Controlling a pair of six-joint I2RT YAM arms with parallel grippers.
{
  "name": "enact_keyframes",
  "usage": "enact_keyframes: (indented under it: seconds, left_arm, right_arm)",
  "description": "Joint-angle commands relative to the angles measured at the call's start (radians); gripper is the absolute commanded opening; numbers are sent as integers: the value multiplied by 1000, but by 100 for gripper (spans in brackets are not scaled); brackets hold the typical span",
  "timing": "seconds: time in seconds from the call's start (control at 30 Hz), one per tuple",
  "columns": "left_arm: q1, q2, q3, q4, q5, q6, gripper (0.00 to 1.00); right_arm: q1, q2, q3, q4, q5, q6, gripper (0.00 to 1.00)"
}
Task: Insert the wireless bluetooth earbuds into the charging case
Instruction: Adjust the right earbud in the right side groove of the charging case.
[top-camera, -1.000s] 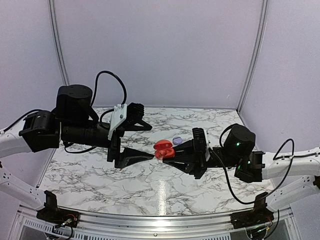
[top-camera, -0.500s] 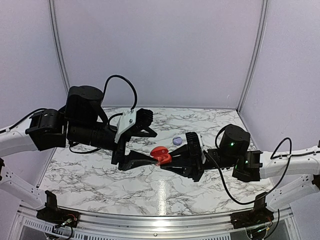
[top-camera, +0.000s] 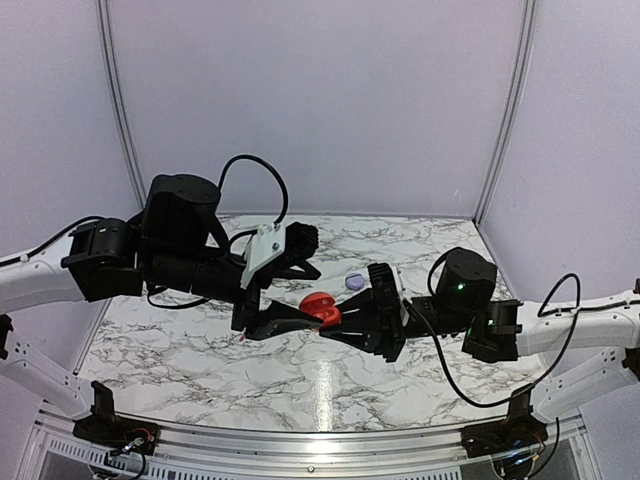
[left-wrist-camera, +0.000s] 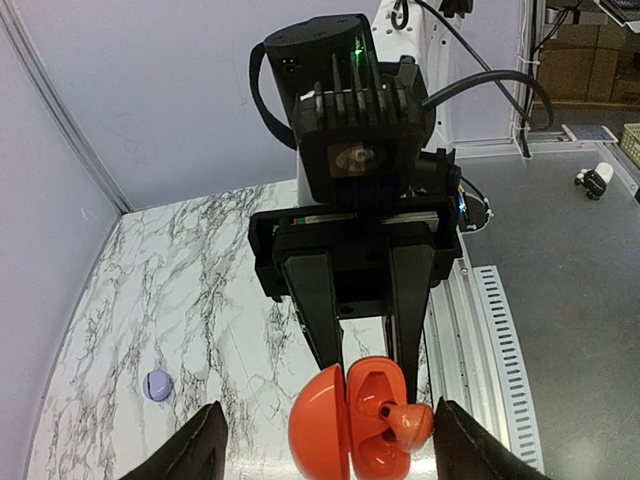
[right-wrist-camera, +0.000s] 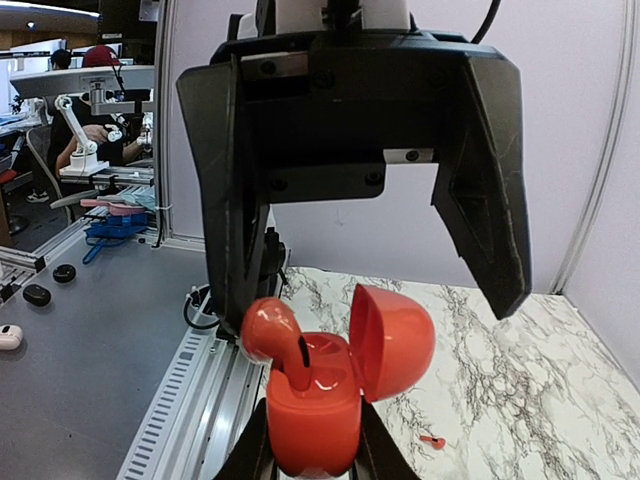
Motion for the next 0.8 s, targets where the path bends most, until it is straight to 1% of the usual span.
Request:
enact_keyframes:
  seconds: [0.0,0.17,0.6,0.77]
  left_arm:
    - [5,25,42,-5,-42,-13,71]
    - [5,37,44,0,-58,-26,70]
    - [5,67,59,35,-186,-98,62]
    - [5,72,58,41,-185,-111,62]
  right_arm:
    - [-2,13,56,11,-32,4,0]
    - [-2,14,60,13,-32,2,0]
    - [13,12,66,3,-22,-11,0]
    - [14,9,64,3,-20,-15,0]
